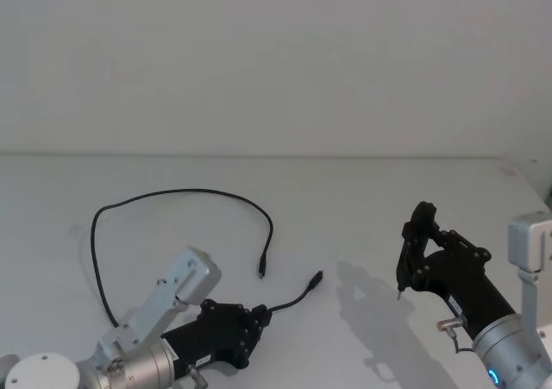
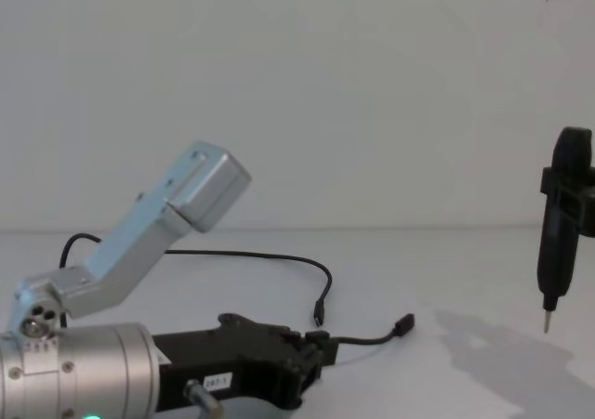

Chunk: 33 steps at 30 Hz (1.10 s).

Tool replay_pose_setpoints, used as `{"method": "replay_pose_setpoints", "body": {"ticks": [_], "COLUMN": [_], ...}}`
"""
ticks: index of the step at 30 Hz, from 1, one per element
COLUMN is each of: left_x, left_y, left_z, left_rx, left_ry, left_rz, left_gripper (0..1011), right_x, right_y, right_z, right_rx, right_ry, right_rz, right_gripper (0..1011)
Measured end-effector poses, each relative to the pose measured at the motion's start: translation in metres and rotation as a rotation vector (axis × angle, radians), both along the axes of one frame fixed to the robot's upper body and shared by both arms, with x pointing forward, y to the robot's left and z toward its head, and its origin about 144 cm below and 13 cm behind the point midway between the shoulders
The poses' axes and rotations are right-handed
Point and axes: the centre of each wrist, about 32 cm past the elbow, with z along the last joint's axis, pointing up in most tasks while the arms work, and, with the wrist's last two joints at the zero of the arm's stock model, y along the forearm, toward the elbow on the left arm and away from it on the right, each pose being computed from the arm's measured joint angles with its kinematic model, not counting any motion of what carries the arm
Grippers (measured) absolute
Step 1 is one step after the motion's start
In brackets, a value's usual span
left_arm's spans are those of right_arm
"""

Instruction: Pick up the data cable with the one hand.

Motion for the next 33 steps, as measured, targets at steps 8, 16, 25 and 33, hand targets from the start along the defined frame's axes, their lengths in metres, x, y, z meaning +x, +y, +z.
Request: {"method": "replay_pose_setpoints", "body": {"ticks": [8,16,25,33], "left_x": [-0.001,0.001,0.004,0.008], "left_y": [0.007,0.016,0.028,0.039], "left_z": [0.006,0.013,0.019,0.024], "left_rx": [-0.029,-0.057,-0.072,-0.072], "left_ry": [-0.018,-0.030,-0.020,-0.010], "left_rz": [0.023,0.022,-0.028,-0.069], "left_gripper": [40,40,40,40], "right_x": [0.000,0.000,0.000,0.000], "right_y": [0.000,0.000,0.000,0.000], "right_z": [0.000,0.000,0.000,0.000], "right_rx": [0.000,0.000,0.000,0.000], "right_ry": [0.000,0.000,0.000,0.000], "right_rz": [0.000,0.000,0.000,0.000], "right_gripper": [279,279,279,279]}}
